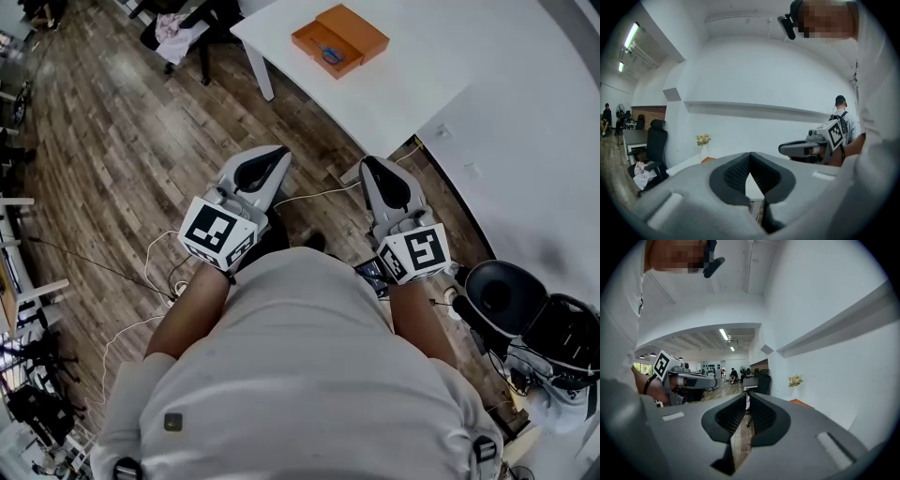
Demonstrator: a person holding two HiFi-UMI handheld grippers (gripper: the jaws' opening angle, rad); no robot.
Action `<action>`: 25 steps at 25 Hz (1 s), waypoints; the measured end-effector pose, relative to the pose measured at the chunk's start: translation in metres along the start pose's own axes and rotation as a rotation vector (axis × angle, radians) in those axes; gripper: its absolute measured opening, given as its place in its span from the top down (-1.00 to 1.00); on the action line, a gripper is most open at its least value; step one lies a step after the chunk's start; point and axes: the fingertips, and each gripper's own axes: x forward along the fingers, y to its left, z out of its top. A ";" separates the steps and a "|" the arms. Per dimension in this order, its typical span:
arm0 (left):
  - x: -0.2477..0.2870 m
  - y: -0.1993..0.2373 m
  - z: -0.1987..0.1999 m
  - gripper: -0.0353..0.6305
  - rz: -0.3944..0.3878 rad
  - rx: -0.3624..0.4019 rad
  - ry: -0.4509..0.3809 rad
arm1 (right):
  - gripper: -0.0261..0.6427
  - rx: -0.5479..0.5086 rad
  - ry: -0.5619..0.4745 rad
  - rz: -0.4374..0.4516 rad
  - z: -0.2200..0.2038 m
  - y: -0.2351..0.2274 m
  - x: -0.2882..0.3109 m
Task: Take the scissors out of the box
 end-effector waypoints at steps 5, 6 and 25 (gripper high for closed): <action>0.013 0.029 0.004 0.88 -0.035 -0.016 -0.005 | 0.81 -0.001 0.017 -0.021 0.005 -0.004 0.028; 0.014 0.035 0.001 0.88 -0.041 -0.014 -0.005 | 0.81 -0.002 0.020 -0.025 0.003 -0.005 0.033; -0.010 0.169 0.007 0.88 -0.155 -0.048 -0.021 | 0.81 -0.002 0.080 -0.147 0.010 0.029 0.151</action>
